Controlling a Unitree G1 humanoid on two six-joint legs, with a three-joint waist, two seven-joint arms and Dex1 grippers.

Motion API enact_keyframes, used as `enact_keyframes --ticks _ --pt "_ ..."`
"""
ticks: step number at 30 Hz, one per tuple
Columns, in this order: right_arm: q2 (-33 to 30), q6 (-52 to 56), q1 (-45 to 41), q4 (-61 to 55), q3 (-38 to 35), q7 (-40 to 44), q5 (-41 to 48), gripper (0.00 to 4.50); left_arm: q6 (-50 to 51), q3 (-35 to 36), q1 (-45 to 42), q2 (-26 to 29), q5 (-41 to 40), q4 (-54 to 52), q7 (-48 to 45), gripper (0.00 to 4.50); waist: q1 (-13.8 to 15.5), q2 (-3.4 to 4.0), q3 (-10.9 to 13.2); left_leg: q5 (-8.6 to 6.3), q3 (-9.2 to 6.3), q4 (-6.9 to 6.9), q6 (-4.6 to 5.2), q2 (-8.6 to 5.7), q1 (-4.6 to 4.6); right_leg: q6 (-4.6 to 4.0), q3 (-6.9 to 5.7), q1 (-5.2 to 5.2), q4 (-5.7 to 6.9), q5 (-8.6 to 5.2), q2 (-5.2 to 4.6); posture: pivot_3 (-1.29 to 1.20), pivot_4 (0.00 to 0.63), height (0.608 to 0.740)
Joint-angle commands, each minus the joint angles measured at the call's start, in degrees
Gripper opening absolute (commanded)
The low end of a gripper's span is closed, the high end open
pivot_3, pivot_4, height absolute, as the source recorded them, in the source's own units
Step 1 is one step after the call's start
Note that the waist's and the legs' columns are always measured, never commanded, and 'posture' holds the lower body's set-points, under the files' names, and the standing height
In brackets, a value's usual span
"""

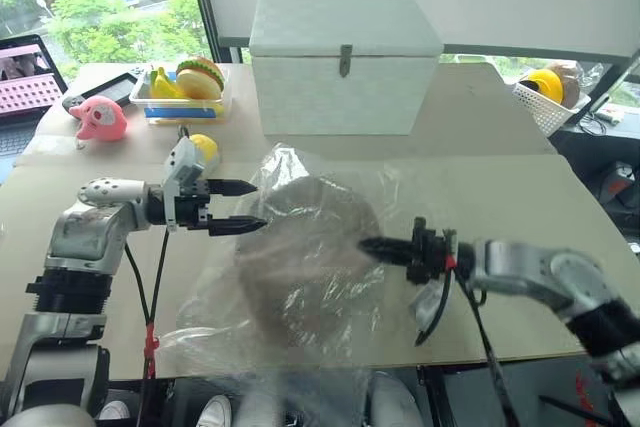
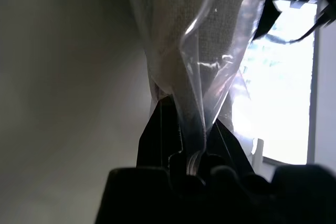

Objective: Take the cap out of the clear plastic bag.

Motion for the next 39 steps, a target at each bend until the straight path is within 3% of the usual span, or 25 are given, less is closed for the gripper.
enact_keyframes --ticks 1,9,15,18,20,24,27,30,32,34,36,39 --pt "0.9 -0.1 -8.8 11.6 4.1 -12.3 -10.4 0.08 0.1 0.5 -0.3 0.3 -0.4 -1.8 -0.1 4.5 -0.2 0.0 0.0 0.02 0.0 -0.02 -0.03 0.01 -0.09 -0.02 0.0 -0.11 0.03 -0.01 0.01 0.0 0.15 0.723" --pt "7.0 4.1 -20.8 29.9 13.3 -24.7 -18.2 0.08 0.7 0.2 -0.1 0.2 -0.8 -2.7 0.0 4.5 -1.6 0.01 0.0 0.1 0.08 -0.04 -0.16 0.1 -0.3 -0.05 0.0 -0.27 0.01 0.0 0.13 0.0 0.15 0.723" --pt "6.5 4.9 -22.2 35.3 12.0 -23.3 -12.7 2.01 1.2 0.1 0.4 -0.2 -1.1 -3.1 -0.2 4.5 -1.6 0.02 0.0 0.11 0.08 -0.03 -0.18 0.17 -0.27 -0.07 0.02 -0.23 0.0 0.01 0.2 0.0 0.15 0.723" --pt "4.5 6.8 -22.2 34.9 10.8 -19.7 -10.4 2.95 1.0 -0.1 0.5 -0.4 -0.9 -2.9 -0.4 4.5 -1.6 0.02 0.0 0.11 0.08 -0.03 -0.18 0.16 -0.28 -0.07 0.04 -0.25 0.01 0.01 0.2 0.0 0.15 0.723" --pt "2.1 7.2 -21.0 34.5 8.5 -11.9 -5.3 3.62 0.7 -0.2 0.4 -0.7 -0.8 -2.5 -0.5 4.5 -1.5 0.03 0.0 0.11 0.09 -0.03 -0.17 0.16 -0.28 -0.08 0.04 -0.25 0.01 0.01 0.2 0.0 0.15 0.723" --pt "-5.1 10.6 -10.4 25.0 0.6 12.7 17.7 3.62 0.4 -0.5 0.3 -1.2 -0.5 -2.2 -0.6 4.5 -0.9 0.03 0.0 0.1 -0.02 -0.05 -0.16 0.15 -0.32 -0.07 0.01 -0.16 -0.09 0.01 0.21 0.0 0.15 0.723" --pt "-10.3 24.1 3.4 7.8 -6.6 30.4 38.1 3.62 0.4 -0.5 0.3 -1.2 -0.5 -2.1 -0.7 4.5 -0.3 0.03 0.0 0.09 -0.08 -0.07 -0.14 0.17 -0.39 -0.08 -0.04 -0.13 -0.1 0.02 0.22 0.0 0.15 0.723" --pt "-14.1 55.3 29.5 -24.4 -26.7 42.0 65.9 3.62 -1.1 -0.9 1.0 -1.5 -0.1 -2.6 -1.0 4.5 0.7 0.13 0.0 0.07 -0.12 -0.05 -0.1 0.31 -0.39 -0.1 0.0 -0.1 -0.02 0.04 0.31 0.0 0.15 0.723" --pt "-12.2 71.4 41.2 -42.3 -37.7 42.6 81.2 3.62 -3.6 -1.7 2.2 -1.6 0.7 -3.9 -1.9 4.5 0.8 0.17 0.0 0.06 -0.21 -0.1 -0.08 0.4 -0.39 -0.11 -0.02 -0.07 -0.03 0.04 0.35 0.0 0.15 0.723" --pt "-10.2 81.0 46.0 -52.8 -43.8 40.7 91.6 3.62 -5.2 -2.2 2.9 -1.4 0.9 -4.9 -3.0 4.5 0.4 0.18 0.0 0.04 -0.21 -0.07 -0.06 0.46 -0.37 -0.23 0.05 -0.06 -0.1 0.11 0.36 0.0 0.15 0.723" --pt "-8.6 87.6 48.1 -60.2 -47.5 36.5 103.5 3.62 -5.6 -2.4 2.6 -1.1 0.5 -5.5 -4.3 4.5 0.3 0.16 0.0 -0.09 -0.22 -0.06 0.12 0.5 -0.08 -0.31 0.02 0.26 -0.3 0.18 0.38 0.0 0.15 0.723" --pt "-6.7 88.9 49.4 -68.8 -47.3 24.5 126.6 3.62 -6.6 -4.0 2.2 0.9 0.3 -6.9 -9.2 4.5 0.8 0.06 0.0 -0.54 -0.36 -0.07 0.49 0.53 0.37 -0.27 0.03 0.74 -0.45 0.22 0.3 0.0 0.15 0.723"
